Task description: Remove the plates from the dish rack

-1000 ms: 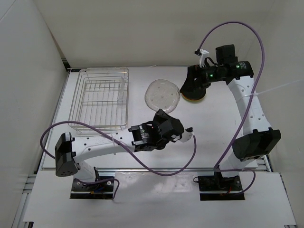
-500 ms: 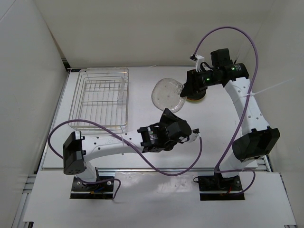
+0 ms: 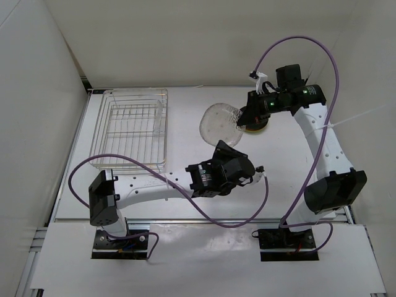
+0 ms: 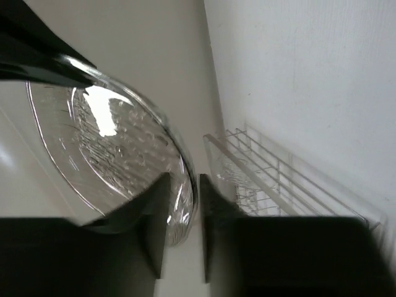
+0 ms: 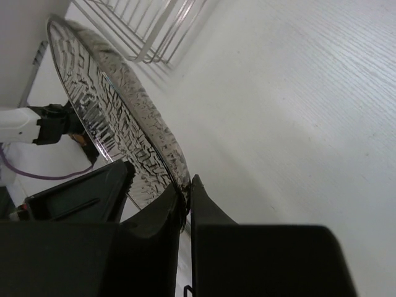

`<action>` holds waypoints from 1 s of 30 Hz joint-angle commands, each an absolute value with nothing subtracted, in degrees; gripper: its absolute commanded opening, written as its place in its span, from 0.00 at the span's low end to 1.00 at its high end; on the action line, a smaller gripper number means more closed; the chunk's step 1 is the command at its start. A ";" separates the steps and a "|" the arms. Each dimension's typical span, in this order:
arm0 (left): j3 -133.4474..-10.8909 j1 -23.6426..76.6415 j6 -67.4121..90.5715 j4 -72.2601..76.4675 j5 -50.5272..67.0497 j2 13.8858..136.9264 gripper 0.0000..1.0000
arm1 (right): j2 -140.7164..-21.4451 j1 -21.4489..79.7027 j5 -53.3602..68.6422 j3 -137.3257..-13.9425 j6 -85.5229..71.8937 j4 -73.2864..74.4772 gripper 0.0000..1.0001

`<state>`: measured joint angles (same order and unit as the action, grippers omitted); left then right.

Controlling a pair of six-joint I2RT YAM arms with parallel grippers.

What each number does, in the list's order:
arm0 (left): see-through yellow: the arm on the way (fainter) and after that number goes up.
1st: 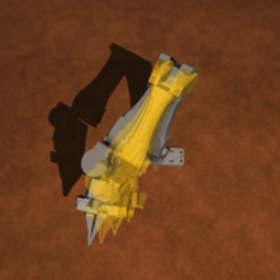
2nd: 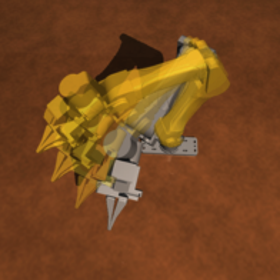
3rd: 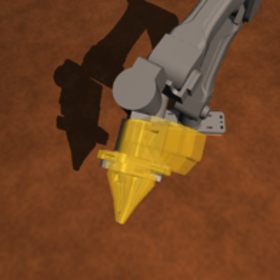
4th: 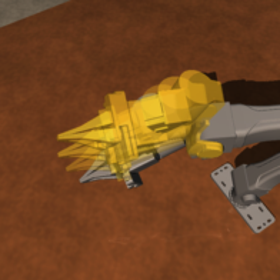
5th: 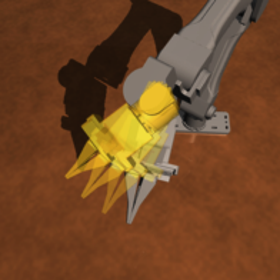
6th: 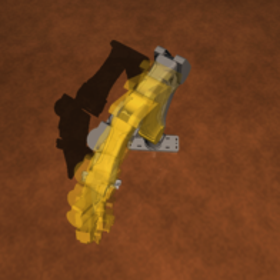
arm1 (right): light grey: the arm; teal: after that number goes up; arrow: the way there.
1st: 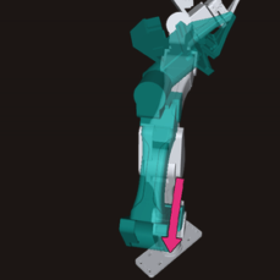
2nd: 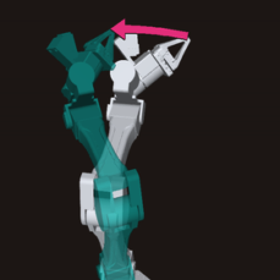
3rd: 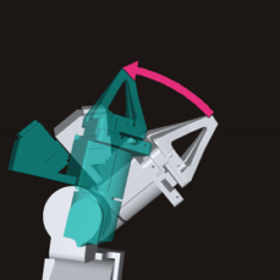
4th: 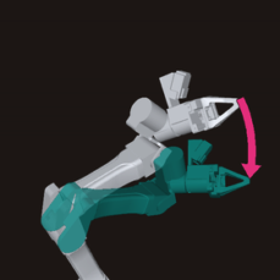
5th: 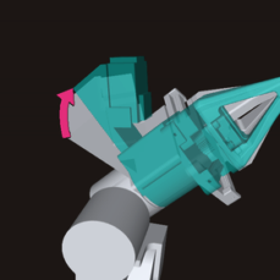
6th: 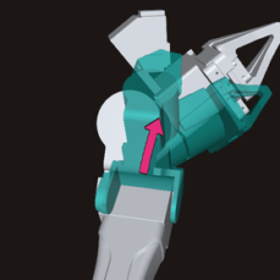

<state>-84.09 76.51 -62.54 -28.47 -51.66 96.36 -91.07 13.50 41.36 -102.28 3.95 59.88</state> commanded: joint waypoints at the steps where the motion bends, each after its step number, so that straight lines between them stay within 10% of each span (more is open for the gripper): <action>1: -87.71 76.90 -58.02 -29.96 -50.28 95.71 0.41 | -89.03 13.80 37.99 -101.78 2.12 56.08 0.02; 7: -92.29 76.29 -46.86 -50.77 -42.82 94.84 0.81 | -93.85 13.80 31.65 -106.16 1.14 55.37 0.02; 14: -90.69 69.63 -41.31 -60.56 -37.01 89.47 1.00 | -108.52 13.80 26.20 -116.54 5.89 57.14 0.03; 21: -111.07 42.40 -31.49 -61.61 -15.67 87.37 1.00 | -121.45 14.85 26.72 -125.93 7.38 56.43 0.03; 30: -108.03 21.36 -24.70 -60.91 1.31 83.77 1.00 | -129.37 17.40 23.39 -127.18 12.47 52.73 0.03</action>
<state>-109.43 21.87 -28.10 -59.37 -7.75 85.89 -129.12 16.10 24.58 -123.92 8.99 55.09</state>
